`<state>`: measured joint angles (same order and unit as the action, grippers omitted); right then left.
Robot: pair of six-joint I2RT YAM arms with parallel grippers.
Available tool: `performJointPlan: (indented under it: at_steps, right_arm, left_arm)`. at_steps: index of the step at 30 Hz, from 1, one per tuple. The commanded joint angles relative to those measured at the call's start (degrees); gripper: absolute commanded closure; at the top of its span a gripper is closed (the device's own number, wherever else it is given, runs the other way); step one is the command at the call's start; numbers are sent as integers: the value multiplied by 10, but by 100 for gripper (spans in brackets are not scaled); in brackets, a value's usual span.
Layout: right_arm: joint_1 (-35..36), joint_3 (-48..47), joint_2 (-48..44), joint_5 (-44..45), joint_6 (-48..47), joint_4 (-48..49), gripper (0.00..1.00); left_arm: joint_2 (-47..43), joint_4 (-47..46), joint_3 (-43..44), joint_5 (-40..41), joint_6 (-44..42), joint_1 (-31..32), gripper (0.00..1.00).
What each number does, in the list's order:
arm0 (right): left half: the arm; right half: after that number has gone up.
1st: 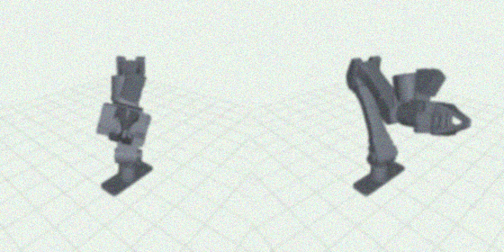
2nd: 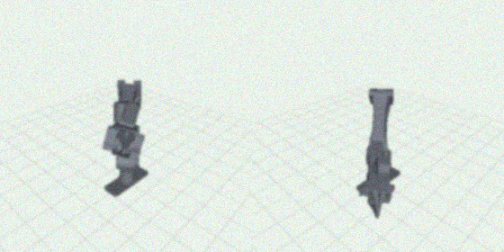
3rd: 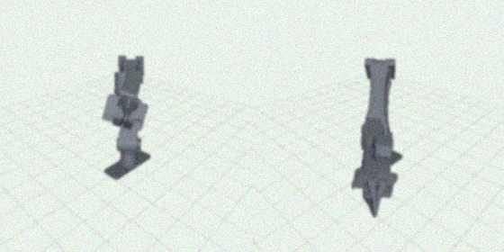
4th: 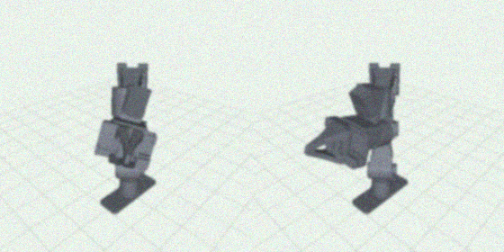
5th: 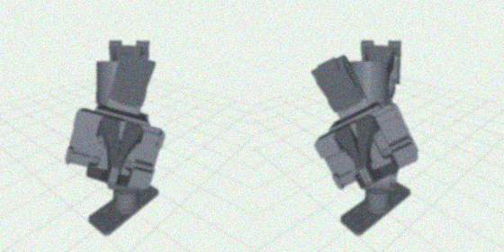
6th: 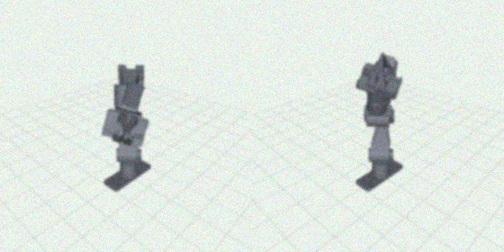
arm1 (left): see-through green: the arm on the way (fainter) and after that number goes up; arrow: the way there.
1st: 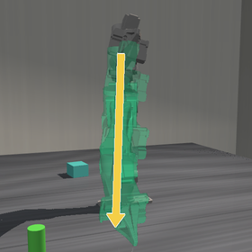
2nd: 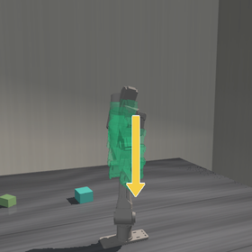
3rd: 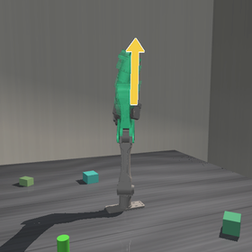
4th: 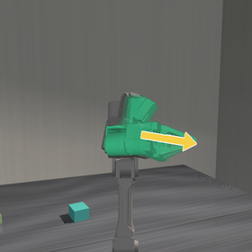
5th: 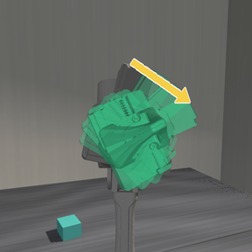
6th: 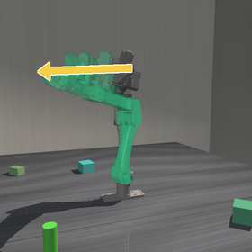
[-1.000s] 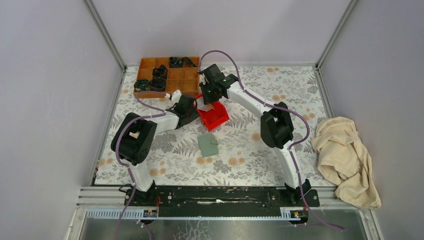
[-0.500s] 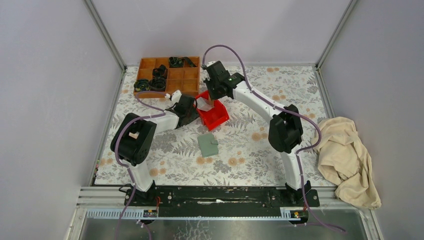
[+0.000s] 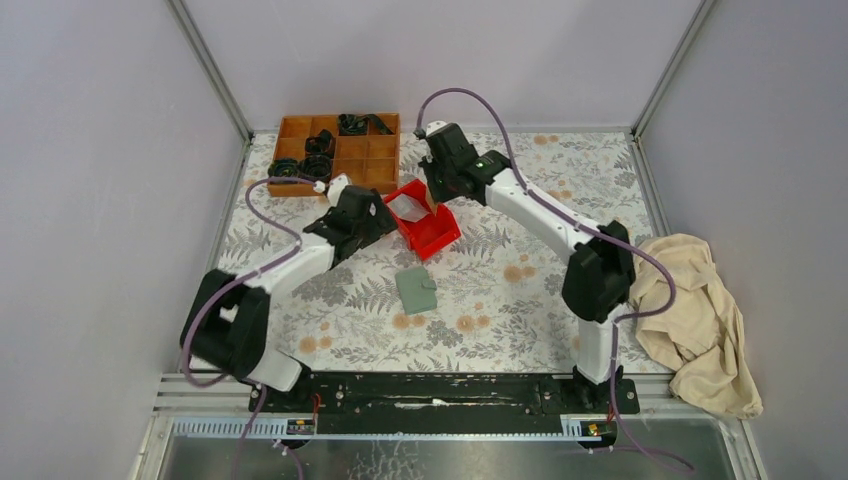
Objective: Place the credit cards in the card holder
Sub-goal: Pick up the credit card from the storage box.
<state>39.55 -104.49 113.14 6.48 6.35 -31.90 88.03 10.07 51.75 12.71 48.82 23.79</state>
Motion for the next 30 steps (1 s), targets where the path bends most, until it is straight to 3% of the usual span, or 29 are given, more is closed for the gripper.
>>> performJointPlan:
  at_steps: [1, 8, 16, 21, 30]
  right_arm:
    - [6, 37, -97, -42, 13, 18, 100]
    - [2, 129, -196, -180, 38, 11, 100]
    - [-8, 199, -250, -333, 52, -3, 100]
    - [-26, 240, -264, -421, 80, 20, 100]
    - [-60, 283, -271, -500, 125, 69, 100]
  left_arm:
    - [-86, -34, -37, -41, -49, 5, 0]
    - [-192, -109, -85, -183, -125, 5, 0]
    - [-227, -126, -84, -348, -172, 6, 2]
    - [-224, -134, -86, -403, -174, 5, 5]
    - [-228, -121, -84, -478, -181, 6, 15]
